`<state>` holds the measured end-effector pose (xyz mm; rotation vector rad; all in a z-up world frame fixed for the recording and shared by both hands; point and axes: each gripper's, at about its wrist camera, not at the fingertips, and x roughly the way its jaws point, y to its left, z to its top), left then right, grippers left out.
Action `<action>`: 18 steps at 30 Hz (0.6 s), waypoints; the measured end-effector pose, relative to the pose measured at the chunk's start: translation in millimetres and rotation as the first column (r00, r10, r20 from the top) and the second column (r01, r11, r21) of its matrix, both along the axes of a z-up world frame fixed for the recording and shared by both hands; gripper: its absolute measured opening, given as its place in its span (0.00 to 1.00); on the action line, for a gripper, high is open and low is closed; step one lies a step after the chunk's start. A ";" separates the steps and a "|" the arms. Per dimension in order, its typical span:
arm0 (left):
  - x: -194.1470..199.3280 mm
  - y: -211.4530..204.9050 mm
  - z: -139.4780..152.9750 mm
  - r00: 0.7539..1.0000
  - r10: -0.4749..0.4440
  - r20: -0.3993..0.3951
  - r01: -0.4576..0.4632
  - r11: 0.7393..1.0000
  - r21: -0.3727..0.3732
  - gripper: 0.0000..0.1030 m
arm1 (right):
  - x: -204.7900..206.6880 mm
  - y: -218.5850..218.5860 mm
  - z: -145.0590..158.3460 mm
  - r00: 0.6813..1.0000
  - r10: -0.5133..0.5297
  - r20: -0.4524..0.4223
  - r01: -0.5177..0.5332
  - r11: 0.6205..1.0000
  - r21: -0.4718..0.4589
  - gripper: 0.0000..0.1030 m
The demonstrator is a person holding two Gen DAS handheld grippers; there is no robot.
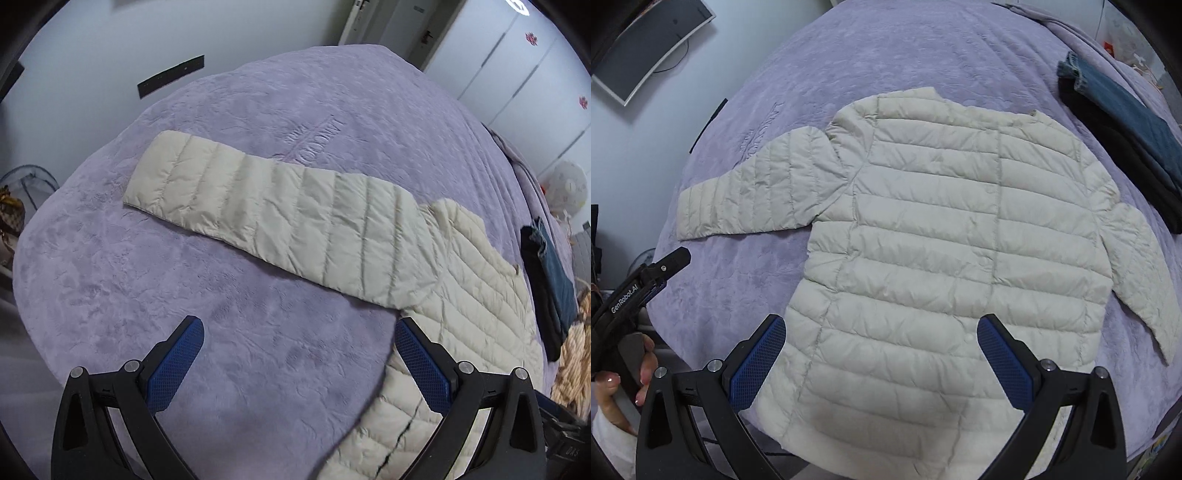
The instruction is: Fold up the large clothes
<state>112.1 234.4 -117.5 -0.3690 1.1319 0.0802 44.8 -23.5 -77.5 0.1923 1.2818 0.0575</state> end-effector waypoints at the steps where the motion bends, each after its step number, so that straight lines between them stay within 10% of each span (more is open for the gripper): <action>1: 5.0 10.4 -7.6 1.000 0.026 0.002 -0.026 0.999 -0.019 1.00 | 8.9 5.7 -5.4 1.000 0.008 0.005 -0.008 1.000 0.008 1.00; 9: 35.1 55.7 -60.5 0.990 0.139 0.009 -0.136 0.981 -0.138 1.00 | 74.4 45.7 -50.4 0.997 0.049 0.061 -0.051 0.998 0.026 0.97; 11: 41.2 60.9 -72.4 0.990 0.143 0.012 -0.139 0.977 -0.163 1.00 | 86.5 52.7 -57.8 0.994 0.065 0.087 -0.069 0.997 0.044 0.78; 13: 46.9 64.7 -85.1 0.989 0.151 0.005 -0.147 0.971 -0.189 1.00 | 100.6 59.2 -70.2 0.993 0.087 0.082 -0.091 0.994 0.058 0.31; 18: 57.1 74.2 -116.1 0.981 0.191 -0.022 -0.189 0.939 -0.286 1.00 | 126.2 61.9 -107.5 0.995 0.078 0.066 -0.085 0.991 0.104 0.20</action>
